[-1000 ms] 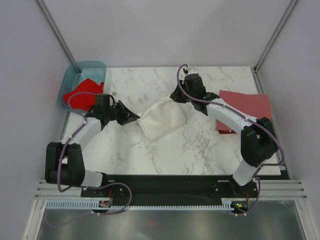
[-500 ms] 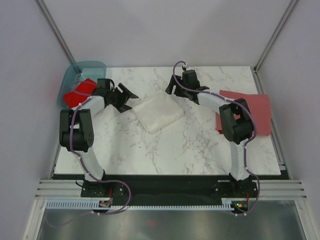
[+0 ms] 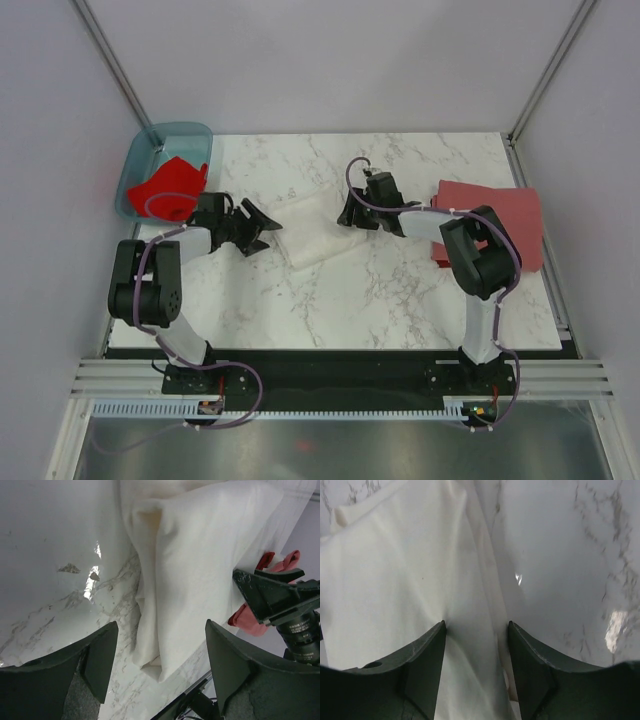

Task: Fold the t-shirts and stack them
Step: Fold the tshirt

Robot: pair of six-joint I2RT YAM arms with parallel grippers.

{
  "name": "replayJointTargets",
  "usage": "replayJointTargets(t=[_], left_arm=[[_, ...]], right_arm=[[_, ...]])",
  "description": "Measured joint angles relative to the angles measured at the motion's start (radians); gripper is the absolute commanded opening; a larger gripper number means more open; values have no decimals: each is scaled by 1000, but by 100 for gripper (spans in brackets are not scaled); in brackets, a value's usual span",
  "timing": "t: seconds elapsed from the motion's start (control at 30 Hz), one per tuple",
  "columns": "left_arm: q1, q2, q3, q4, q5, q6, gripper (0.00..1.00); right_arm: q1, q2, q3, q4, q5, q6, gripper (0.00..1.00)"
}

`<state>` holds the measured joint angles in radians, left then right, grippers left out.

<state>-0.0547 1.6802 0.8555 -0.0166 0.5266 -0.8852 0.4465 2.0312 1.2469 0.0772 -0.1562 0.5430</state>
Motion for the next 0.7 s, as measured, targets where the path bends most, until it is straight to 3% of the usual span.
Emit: replayJointTargets(t=[0.13,0.17,0.23,0.27,0.3,0.4,0.53,0.7], left_arm=[[-3,-4,-58,47,9,0,78],[-5,-10,-67,52,9,1,78],[-10,-30,-82,58,8,2,79],[-13,-41,-84,59,6,3,79],[-18,-54,-85,59,4,6,79],[-30,-78,-79,72,2,16,81],[-35,-37,-21,77,2,36,92],[-35,76,61,79,1,63,90]], right_arm=[[51,-116,-154,3,9,25,59],[64,-146,-194,0,10,33,63],[84,-204,-264,7,6,49,79],[92,-238,-297,5,7,58,93],[96,-270,-324,1,15,66,98],[89,-318,-332,-26,51,66,98],[66,-296,-272,-68,97,66,98],[52,-204,-184,-76,140,65,85]])
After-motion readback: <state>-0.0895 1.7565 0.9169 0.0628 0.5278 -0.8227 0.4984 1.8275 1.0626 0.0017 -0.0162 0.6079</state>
